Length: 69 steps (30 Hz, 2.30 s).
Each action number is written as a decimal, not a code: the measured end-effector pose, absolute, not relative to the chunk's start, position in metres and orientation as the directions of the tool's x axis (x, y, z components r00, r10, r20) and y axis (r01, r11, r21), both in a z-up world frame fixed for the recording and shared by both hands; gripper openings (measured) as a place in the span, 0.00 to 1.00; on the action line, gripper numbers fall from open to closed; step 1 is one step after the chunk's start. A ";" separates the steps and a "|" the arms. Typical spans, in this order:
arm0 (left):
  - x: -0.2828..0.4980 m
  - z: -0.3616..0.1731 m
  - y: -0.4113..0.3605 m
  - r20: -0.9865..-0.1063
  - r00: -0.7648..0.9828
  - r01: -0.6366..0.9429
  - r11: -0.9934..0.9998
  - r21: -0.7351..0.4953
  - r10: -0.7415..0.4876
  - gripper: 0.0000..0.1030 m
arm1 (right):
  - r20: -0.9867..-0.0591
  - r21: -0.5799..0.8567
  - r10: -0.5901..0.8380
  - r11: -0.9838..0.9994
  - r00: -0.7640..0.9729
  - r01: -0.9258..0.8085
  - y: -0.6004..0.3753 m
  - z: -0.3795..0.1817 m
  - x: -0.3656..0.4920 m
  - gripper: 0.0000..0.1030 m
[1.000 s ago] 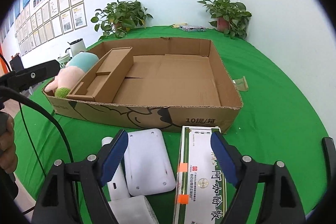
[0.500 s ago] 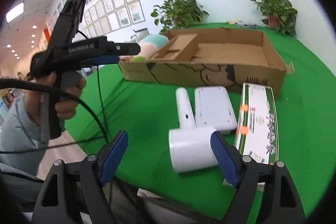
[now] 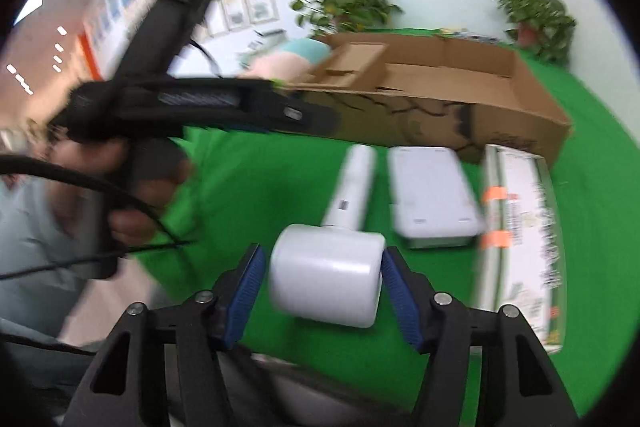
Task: Organize objects
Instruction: 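Move the right tool back toward the white devices on the table, then close the left tool on the white hair dryer's handle, then lift and carry the hair dryer with the left tool over the large box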
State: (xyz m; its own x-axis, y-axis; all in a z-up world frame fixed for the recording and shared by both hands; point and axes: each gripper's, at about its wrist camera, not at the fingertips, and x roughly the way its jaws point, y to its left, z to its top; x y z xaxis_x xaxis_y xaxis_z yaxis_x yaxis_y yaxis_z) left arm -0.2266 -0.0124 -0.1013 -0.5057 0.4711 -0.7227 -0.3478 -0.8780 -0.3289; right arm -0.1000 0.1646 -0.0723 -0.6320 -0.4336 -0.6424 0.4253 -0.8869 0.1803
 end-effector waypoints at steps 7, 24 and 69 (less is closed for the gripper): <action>-0.244 -0.124 -0.004 -0.719 -0.343 -0.369 -0.791 -0.488 0.604 0.95 | -0.674 0.203 -0.397 -0.910 -0.623 0.361 0.156 -0.083 -0.102 0.79; -0.203 -0.147 0.017 -0.692 -0.176 -0.290 -0.709 -0.643 0.700 0.80 | -0.699 0.199 -0.381 -0.916 -0.606 0.347 0.142 -0.087 -0.078 0.63; -0.223 -0.029 0.022 -0.671 -0.419 -0.406 -0.787 -0.464 0.612 0.30 | -0.541 0.009 -0.250 -0.956 -0.803 0.292 0.137 -0.033 -0.109 0.63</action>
